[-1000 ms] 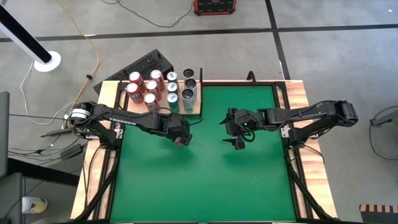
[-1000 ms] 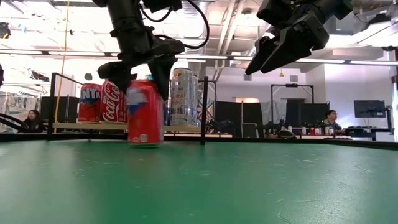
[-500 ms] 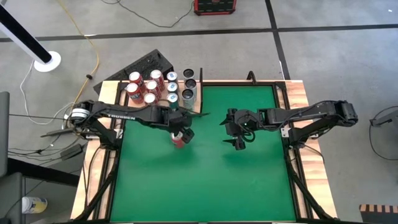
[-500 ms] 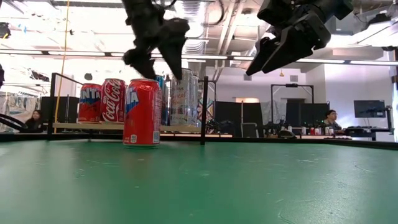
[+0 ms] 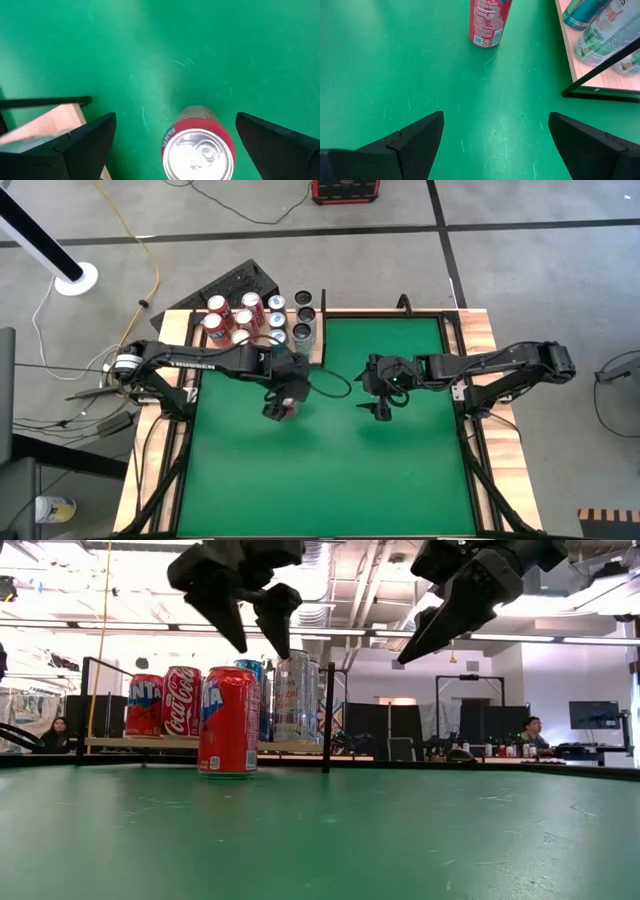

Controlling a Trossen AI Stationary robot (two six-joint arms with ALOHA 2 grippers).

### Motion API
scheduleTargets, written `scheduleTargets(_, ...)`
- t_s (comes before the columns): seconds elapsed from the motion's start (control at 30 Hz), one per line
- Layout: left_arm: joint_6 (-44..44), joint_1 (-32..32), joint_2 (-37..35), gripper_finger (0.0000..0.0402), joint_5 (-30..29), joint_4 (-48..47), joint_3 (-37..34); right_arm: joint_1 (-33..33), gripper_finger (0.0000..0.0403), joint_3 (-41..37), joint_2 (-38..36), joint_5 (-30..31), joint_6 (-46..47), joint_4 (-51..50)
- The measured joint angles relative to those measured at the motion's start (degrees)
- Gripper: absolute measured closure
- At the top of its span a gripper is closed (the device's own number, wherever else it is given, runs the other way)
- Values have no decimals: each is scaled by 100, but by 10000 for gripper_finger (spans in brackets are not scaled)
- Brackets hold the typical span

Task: Place canned beverage on shelf
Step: Put the red soda can on the shelf aligned with the other red soda cans

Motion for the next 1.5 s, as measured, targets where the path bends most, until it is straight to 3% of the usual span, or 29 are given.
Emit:
scheduleTargets(0.13, 88, -20, -2, 6, -26, -17, -19, 0, 20, 0, 0, 0, 44, 3)
scheduleTargets(0.4, -868, -180, -2, 6, 22, -120, 110, -81, 20, 0, 0, 2, 173, 74)
scheduleTargets(0.63, -149, -339, -2, 6, -103, -780, 23, -235, 20, 0, 0, 7, 467, 146)
scheduleTargets(0.97, 1143, -331, -2, 6, -25, -818, 23, -271, 20, 0, 0, 24, 1035, 349)
scheduleTargets(1.5, 1402, -24, 3, 6, 238, -470, -381, -260, 20, 0, 0, 23, 1049, 351)
